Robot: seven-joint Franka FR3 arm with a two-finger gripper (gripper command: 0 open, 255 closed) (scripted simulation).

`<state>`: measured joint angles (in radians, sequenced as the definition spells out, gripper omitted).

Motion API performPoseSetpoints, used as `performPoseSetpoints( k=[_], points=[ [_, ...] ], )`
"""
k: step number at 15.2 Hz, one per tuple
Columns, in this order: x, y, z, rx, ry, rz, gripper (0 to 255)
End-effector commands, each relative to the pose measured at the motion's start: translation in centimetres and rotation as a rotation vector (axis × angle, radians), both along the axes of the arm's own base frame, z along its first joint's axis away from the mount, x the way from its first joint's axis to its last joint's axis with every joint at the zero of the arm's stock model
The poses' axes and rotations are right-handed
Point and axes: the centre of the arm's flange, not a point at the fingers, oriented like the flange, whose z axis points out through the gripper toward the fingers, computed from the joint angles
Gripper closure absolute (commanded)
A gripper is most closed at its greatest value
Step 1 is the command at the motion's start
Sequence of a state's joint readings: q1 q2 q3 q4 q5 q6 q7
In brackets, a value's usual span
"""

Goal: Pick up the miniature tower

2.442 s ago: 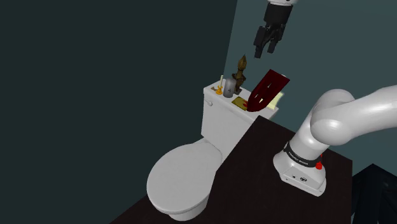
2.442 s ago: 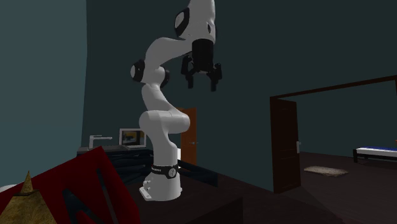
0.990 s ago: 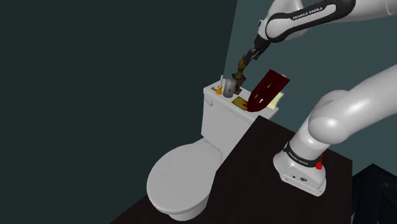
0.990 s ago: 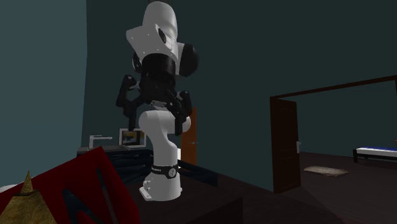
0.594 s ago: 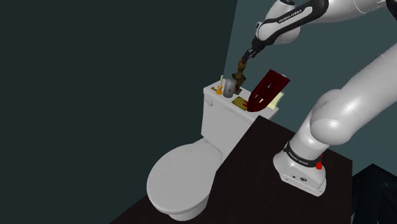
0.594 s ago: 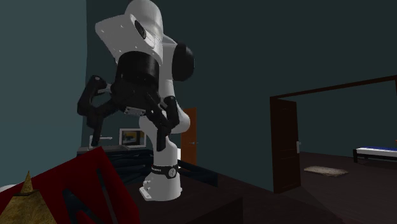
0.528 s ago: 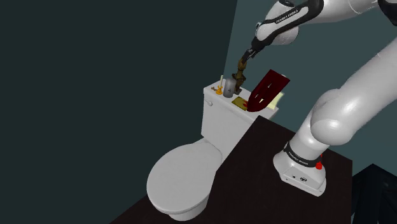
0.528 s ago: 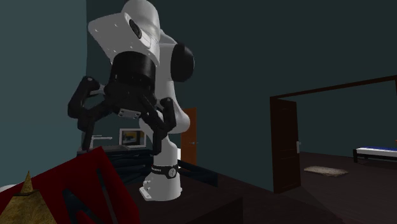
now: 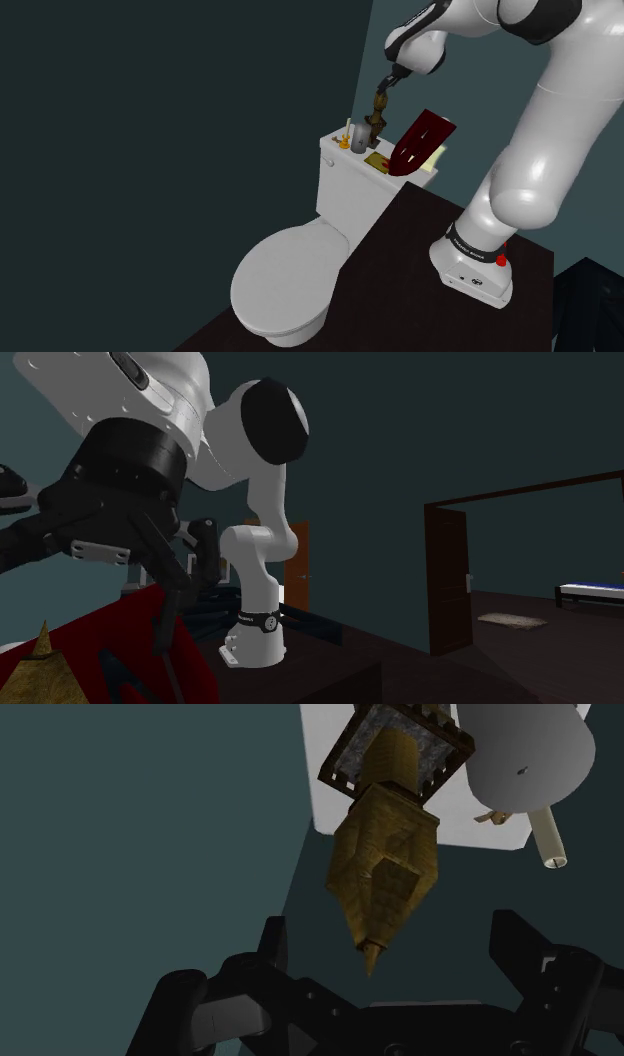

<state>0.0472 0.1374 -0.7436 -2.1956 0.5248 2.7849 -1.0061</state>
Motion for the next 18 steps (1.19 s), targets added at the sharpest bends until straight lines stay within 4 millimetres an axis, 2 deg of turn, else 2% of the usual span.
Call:
performPoseSetpoints(
  k=[1, 7, 9, 10, 18],
  points=[
    [0.2, -0.4, -0.7, -0.004, -0.011, 0.0, 0],
    [0.2, -0.4, -4.1, -0.004, -0.011, 0.0, 0],
    [0.2, -0.4, -4.1, -0.004, -0.011, 0.0, 0],
    [0.2, -0.4, -4.1, -0.004, -0.011, 0.0, 255],
    [0.1, -0.4, -4.1, -0.004, -0.011, 0.0, 255]
  ],
)
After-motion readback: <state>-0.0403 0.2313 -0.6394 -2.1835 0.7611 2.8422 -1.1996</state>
